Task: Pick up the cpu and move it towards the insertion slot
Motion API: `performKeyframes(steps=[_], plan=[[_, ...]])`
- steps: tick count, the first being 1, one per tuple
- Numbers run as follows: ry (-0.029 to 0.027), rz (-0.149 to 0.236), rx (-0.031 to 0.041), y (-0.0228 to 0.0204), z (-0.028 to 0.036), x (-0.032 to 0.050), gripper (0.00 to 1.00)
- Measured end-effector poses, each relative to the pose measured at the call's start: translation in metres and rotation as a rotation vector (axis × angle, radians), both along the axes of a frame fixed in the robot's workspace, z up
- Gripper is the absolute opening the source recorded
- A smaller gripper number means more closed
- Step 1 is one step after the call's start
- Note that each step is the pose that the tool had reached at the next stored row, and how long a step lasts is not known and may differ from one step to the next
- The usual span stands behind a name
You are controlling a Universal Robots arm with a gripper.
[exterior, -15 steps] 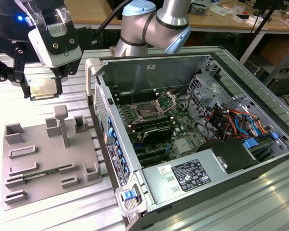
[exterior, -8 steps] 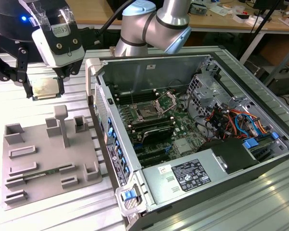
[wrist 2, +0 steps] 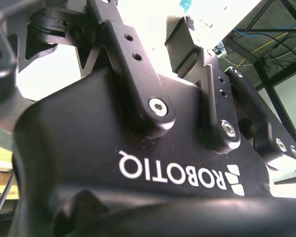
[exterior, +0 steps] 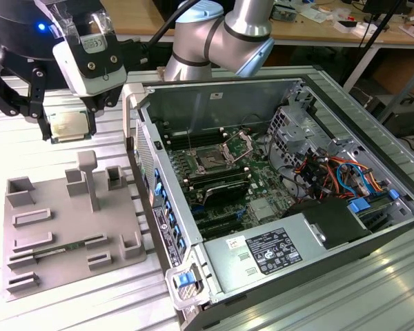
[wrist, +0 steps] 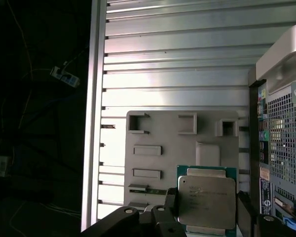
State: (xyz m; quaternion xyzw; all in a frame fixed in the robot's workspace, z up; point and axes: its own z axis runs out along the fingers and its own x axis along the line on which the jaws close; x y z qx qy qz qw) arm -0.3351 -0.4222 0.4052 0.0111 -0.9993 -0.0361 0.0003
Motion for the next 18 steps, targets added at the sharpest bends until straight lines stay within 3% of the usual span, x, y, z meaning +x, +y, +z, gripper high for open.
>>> performKeyframes(steps=[18], plan=[[-0.0001, 0.0, 0.0, 0.0, -0.0005, 0.0141, 0.55]])
